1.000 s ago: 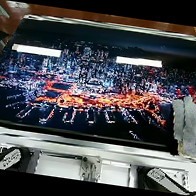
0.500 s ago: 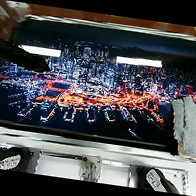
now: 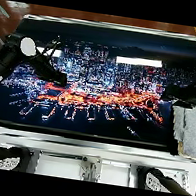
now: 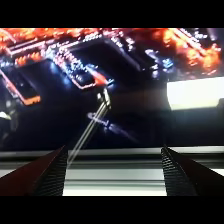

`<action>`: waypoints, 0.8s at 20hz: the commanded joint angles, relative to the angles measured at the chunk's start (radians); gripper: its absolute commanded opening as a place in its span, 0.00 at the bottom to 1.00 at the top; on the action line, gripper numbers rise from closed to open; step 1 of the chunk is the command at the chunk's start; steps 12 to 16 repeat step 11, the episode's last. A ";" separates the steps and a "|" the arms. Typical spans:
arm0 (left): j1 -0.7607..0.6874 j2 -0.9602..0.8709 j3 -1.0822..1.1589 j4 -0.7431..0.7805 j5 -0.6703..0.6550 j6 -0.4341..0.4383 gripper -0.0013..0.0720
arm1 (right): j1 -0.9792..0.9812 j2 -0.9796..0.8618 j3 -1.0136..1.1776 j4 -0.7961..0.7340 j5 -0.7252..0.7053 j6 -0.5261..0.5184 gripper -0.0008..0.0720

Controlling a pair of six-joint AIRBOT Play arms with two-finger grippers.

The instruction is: Fold the shirts.

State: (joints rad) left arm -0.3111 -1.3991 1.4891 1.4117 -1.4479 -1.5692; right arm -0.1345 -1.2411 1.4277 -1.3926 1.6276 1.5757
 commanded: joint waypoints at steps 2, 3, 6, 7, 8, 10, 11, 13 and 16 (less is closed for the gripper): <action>-0.005 -0.010 0.001 0.006 -0.004 -0.014 0.98 | 0.057 -0.018 -0.008 0.008 0.011 0.002 0.95; -0.005 -0.010 0.001 0.006 -0.004 -0.014 0.97 | 0.056 -0.018 -0.008 0.004 0.011 0.002 0.95; -0.005 -0.010 0.001 0.006 -0.004 -0.014 0.97 | 0.056 -0.018 -0.009 0.000 0.011 0.002 0.95; -0.005 -0.010 0.001 0.006 -0.004 -0.014 0.98 | 0.056 -0.018 -0.009 0.000 0.011 0.002 0.95; -0.005 -0.010 0.001 0.006 -0.004 -0.014 0.98 | 0.056 -0.018 -0.008 0.000 0.011 0.002 0.95; -0.005 -0.010 0.001 0.006 -0.003 -0.014 0.98 | 0.056 -0.018 -0.009 0.000 0.011 0.002 0.95; -0.005 -0.010 0.001 0.006 -0.003 -0.014 0.98 | 0.056 -0.018 -0.009 0.000 0.011 0.002 0.95; -0.005 -0.010 0.001 0.006 -0.003 -0.014 0.98 | 0.056 -0.018 -0.009 0.000 0.011 0.002 0.95; -0.005 -0.010 0.001 0.006 -0.003 -0.014 0.98 | 0.056 -0.018 -0.009 0.000 0.011 0.002 0.95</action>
